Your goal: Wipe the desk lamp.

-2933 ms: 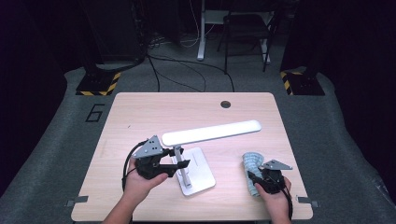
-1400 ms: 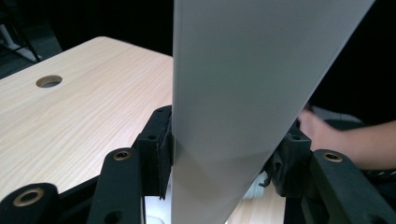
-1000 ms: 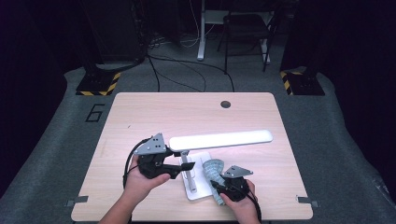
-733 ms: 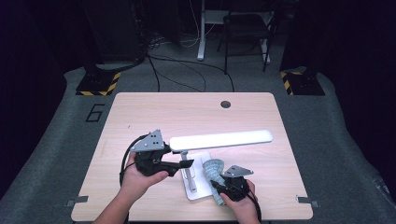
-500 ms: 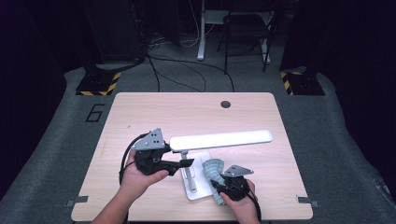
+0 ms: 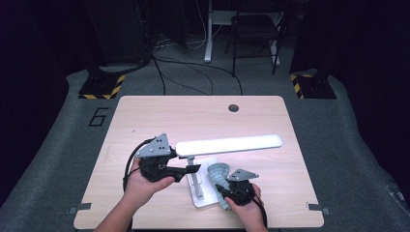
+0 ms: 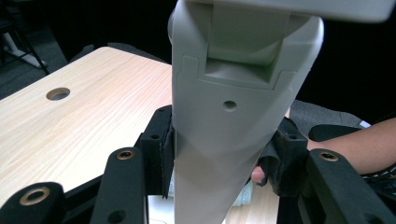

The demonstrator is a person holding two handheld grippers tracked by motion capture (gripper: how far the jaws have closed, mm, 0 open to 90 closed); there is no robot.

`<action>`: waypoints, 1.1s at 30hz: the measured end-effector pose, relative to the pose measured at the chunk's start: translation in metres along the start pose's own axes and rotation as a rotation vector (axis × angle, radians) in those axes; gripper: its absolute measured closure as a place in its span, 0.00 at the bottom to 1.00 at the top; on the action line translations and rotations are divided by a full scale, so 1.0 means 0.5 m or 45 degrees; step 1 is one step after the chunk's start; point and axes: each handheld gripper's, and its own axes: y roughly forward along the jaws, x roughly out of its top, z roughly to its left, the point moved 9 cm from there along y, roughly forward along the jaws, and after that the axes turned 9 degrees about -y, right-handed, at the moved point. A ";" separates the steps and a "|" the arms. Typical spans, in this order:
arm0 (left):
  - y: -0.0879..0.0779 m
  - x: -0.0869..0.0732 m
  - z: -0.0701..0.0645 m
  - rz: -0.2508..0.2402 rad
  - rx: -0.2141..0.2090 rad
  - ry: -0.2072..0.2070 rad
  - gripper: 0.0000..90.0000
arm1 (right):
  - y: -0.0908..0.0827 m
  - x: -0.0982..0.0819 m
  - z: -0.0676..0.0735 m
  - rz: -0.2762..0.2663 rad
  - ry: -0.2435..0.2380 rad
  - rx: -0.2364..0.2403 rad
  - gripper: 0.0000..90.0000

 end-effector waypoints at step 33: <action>0.000 -0.001 0.000 0.002 0.002 0.001 0.57 | 0.143 0.106 -0.119 0.082 0.048 -0.110 0.71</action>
